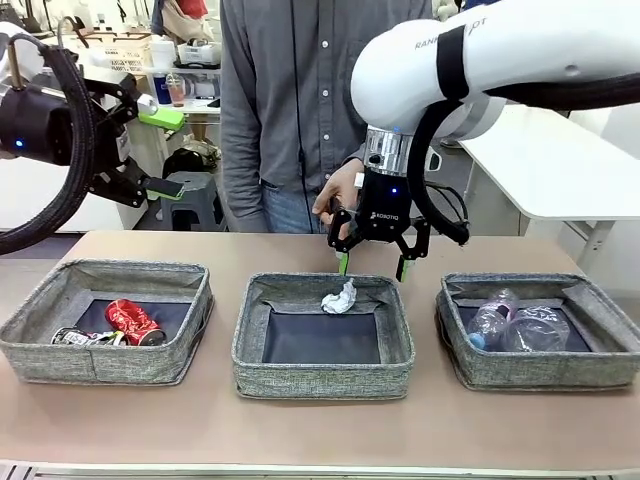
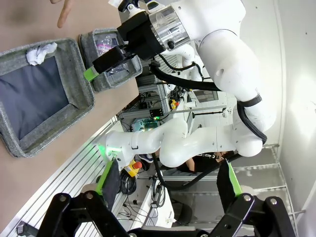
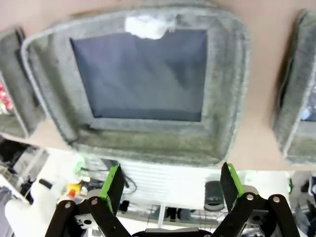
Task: Sort the waste into the appropriate baskets.
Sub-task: Place the picked waste into the Fabric basket indicated by the person.
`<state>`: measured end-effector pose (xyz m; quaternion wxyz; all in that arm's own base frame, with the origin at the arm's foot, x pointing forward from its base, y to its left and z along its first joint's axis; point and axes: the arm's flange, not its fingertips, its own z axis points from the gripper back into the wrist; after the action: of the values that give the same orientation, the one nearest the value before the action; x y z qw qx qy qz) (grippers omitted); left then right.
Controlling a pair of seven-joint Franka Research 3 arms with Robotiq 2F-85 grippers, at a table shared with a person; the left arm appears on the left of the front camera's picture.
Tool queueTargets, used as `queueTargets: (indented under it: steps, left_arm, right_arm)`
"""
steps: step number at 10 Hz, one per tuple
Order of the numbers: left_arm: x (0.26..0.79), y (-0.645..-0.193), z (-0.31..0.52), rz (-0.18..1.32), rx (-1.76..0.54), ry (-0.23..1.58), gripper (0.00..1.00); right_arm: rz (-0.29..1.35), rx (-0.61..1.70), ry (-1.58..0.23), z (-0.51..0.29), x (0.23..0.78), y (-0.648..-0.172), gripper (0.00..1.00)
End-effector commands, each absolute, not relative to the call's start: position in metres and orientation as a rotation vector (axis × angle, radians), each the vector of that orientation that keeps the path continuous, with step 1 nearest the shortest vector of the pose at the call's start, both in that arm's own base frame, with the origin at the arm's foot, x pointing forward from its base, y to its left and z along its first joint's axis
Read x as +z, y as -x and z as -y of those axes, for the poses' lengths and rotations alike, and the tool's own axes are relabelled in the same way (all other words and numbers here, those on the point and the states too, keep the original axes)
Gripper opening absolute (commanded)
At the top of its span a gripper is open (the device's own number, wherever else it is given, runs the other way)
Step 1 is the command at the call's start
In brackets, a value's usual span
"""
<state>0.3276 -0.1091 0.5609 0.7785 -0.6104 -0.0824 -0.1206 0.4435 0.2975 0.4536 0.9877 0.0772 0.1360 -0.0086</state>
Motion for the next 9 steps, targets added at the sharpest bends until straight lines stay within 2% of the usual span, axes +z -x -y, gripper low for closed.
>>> queueTargets:
  steps: [1,2,4,5,7,9]
  left_arm:
    - [0.561,-0.327,0.11,0.191,-0.283,1.332,1.0]
    - [0.561,-0.327,0.11,0.191,-0.283,1.332,1.0]
    - [0.561,-0.327,0.11,0.191,-0.283,1.332,1.0]
    - [0.561,-0.327,0.11,0.191,-0.283,1.332,1.0]
    - [0.561,-0.327,0.11,0.191,-0.283,1.332,1.0]
    - [0.561,-0.327,0.11,0.191,-0.283,1.332,1.0]
  right_arm:
    - [-0.316,0.04,-0.282,-0.285,0.466,-0.444,1.0]
    - [-0.311,0.093,-0.424,-0.271,0.479,-0.439,1.0]
    - [-0.2,0.21,-0.769,-0.216,0.522,-0.412,1.0]
    - [-0.143,0.237,-0.883,-0.194,0.537,-0.396,1.0]
    - [-0.092,0.281,-1.055,-0.161,0.552,-0.37,1.0]
    - [-0.046,0.258,-1.146,-0.134,0.55,-0.352,1.0]
